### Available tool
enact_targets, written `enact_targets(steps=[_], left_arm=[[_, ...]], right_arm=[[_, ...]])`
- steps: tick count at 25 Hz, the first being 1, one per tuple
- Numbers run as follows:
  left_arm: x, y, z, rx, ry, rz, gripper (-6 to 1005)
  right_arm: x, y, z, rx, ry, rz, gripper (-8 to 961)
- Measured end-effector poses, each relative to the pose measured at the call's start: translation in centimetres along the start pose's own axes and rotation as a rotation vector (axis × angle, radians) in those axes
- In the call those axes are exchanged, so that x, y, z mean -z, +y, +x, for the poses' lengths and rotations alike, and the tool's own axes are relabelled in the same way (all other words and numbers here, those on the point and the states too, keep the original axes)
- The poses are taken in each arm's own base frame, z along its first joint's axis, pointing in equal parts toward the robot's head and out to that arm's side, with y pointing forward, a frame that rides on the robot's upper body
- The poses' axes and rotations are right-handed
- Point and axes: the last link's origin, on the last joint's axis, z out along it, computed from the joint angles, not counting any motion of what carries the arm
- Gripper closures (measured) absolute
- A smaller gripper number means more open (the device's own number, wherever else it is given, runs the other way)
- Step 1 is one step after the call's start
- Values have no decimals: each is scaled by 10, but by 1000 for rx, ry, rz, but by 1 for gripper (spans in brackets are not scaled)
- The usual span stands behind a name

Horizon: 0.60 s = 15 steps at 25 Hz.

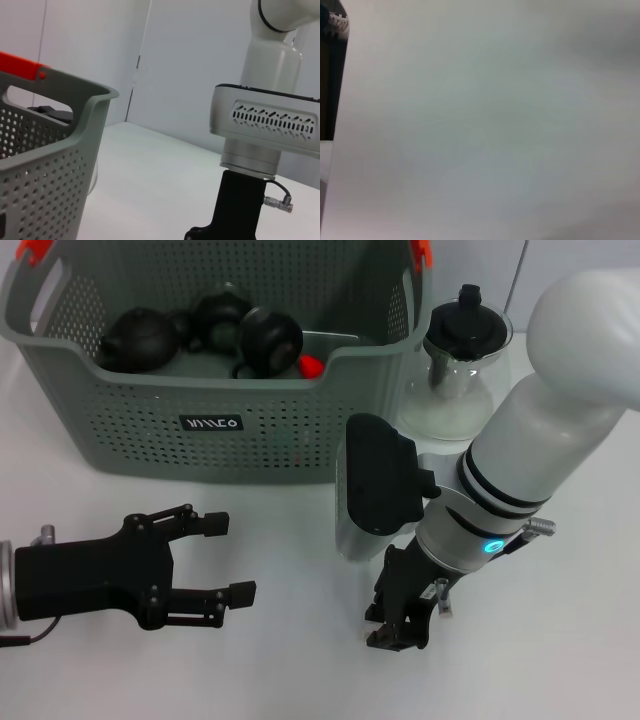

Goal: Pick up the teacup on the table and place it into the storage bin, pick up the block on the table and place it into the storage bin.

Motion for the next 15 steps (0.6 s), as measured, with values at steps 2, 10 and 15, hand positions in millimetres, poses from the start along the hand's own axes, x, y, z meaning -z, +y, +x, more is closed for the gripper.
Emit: enact_targets(steps=[2,10,15], left_arm=[[0,0,0,1,1,0,47],[1,0,-1,4,5,9,47],[7,-1,-3,12,13,32,47]], right_arm=[[0,0,0,1,3,0,524],[3,1,2,11,2,6,776],[32,1,2,-3,-96,21,778]])
